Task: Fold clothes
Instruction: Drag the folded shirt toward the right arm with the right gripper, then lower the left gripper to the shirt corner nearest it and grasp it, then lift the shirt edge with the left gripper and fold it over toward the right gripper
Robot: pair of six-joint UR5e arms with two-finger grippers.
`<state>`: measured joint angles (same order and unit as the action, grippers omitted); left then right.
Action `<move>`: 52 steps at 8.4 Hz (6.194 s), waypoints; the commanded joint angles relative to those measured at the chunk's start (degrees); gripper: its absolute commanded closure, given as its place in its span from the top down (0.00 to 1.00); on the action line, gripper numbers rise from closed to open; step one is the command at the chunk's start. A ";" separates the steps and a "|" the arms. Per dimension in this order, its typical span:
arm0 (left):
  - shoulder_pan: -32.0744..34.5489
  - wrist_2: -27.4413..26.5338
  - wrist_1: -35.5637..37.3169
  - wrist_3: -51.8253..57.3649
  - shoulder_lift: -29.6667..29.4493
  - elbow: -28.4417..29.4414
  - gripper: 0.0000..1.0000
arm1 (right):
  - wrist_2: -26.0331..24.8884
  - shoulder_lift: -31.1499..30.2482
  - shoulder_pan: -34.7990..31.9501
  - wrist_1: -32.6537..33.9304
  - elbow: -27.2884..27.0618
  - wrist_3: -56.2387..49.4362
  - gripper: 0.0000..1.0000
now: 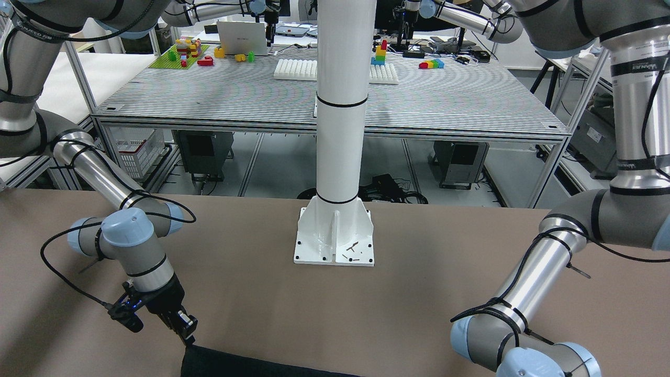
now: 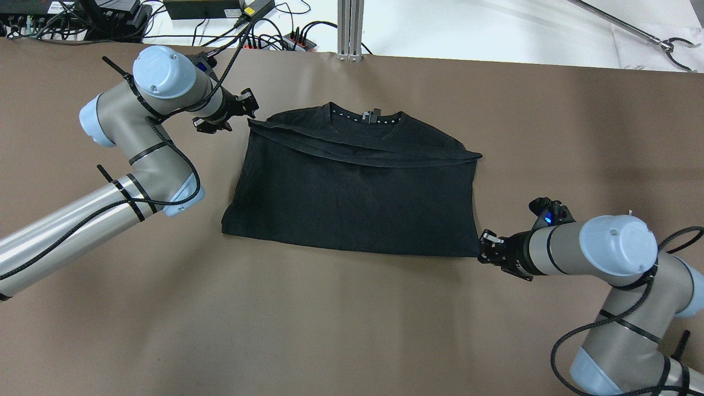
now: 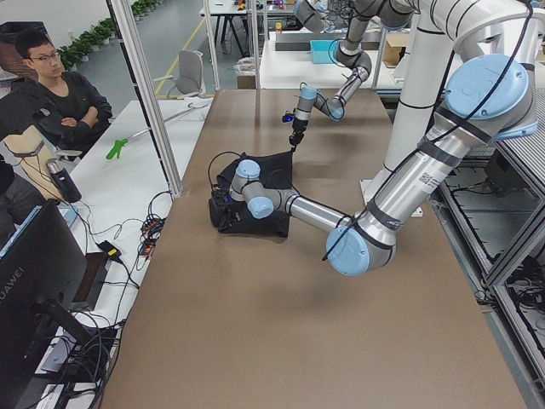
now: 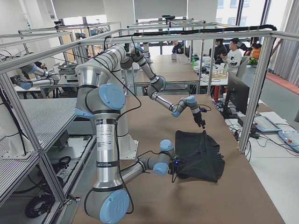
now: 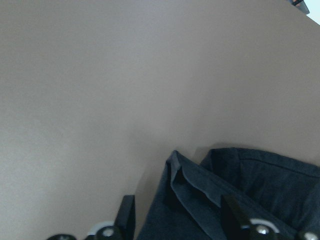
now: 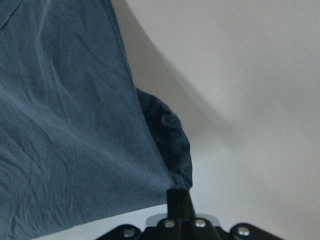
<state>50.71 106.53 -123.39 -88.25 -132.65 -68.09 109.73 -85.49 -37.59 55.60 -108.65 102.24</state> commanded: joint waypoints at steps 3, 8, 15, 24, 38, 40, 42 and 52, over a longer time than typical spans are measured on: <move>0.00 -0.18 0.43 0.01 0.20 -1.59 0.66 | 18.29 -8.88 6.18 -2.87 -8.32 7.71 0.00; -0.96 -0.18 0.52 -0.08 0.38 -3.26 0.66 | 20.00 -7.35 27.46 -2.69 -14.84 18.59 0.43; -17.44 -5.24 8.00 -12.70 19.68 -31.99 0.80 | 17.63 0.83 12.48 -2.87 -9.85 14.94 0.95; -21.89 -9.67 7.73 -14.06 16.73 -27.27 0.58 | 12.87 1.20 11.13 -2.70 -8.07 9.82 0.95; -1.15 2.19 -6.69 8.88 -16.58 22.77 0.00 | -3.10 0.67 11.40 -2.08 -7.37 8.86 0.95; -1.58 -0.68 -6.69 11.51 -28.25 37.73 0.00 | -4.78 0.85 11.40 -2.08 -7.19 8.33 0.95; -2.37 -1.50 -6.77 10.91 -28.28 36.64 0.36 | -9.61 1.37 12.27 -2.69 -7.19 8.41 0.95; -4.22 -3.26 -6.51 7.48 -5.25 5.69 0.94 | -24.74 17.90 26.25 37.91 -6.76 -22.17 0.55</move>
<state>46.58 103.50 -129.90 -80.62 -138.13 -62.33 85.71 -67.93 -12.46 91.60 -116.28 83.17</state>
